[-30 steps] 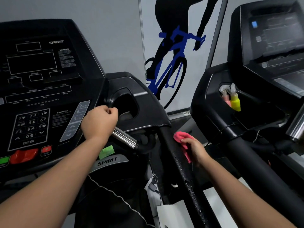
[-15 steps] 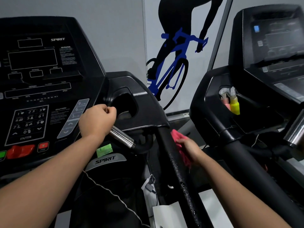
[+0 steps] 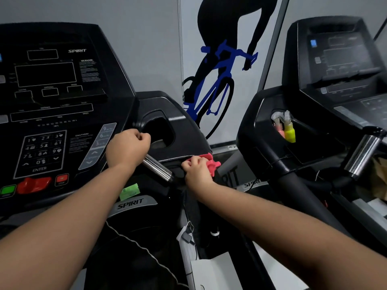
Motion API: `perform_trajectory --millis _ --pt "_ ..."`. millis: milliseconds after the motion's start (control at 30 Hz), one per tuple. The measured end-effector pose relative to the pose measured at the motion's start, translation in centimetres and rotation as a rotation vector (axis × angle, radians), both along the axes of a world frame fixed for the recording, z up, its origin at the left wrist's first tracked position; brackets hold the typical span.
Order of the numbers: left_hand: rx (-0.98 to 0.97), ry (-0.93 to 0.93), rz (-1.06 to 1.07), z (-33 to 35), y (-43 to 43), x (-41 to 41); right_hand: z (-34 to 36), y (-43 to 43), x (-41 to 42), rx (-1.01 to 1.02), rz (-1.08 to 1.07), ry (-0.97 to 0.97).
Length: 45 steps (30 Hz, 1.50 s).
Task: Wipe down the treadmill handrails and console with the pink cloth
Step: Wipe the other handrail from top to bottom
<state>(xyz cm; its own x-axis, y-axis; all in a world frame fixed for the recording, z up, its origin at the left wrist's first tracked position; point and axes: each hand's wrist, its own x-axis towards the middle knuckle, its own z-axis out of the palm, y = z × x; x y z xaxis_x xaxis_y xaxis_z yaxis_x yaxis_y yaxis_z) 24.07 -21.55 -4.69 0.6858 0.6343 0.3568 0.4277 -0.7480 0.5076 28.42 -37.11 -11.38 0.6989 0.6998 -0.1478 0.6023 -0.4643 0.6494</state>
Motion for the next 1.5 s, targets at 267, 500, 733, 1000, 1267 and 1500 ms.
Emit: perform_trajectory --millis 267,500,733,1000,1267,1500 --pt "-0.016 -0.014 -0.016 0.1 0.1 -0.2 1.4 -4.5 1.8 0.318 -0.020 0.539" --pt "-0.008 -0.039 -0.026 -0.1 0.1 -0.2 1.8 -6.9 4.9 0.963 -0.254 1.019" --pt "0.001 -0.037 -0.026 -0.2 0.1 -0.1 0.8 -9.8 4.8 0.910 -0.194 1.045" --pt "0.043 -0.046 -0.017 -0.3 0.1 0.0 0.7 -7.8 4.8 0.920 -0.067 0.867" --pt "0.040 -0.044 -0.016 -0.2 0.0 0.0 1.1 -10.6 5.9 0.883 -0.082 0.960" --pt "0.049 -0.043 -0.015 -0.2 -0.2 -0.1 -1.8 -10.3 4.0 1.220 -0.115 0.964"
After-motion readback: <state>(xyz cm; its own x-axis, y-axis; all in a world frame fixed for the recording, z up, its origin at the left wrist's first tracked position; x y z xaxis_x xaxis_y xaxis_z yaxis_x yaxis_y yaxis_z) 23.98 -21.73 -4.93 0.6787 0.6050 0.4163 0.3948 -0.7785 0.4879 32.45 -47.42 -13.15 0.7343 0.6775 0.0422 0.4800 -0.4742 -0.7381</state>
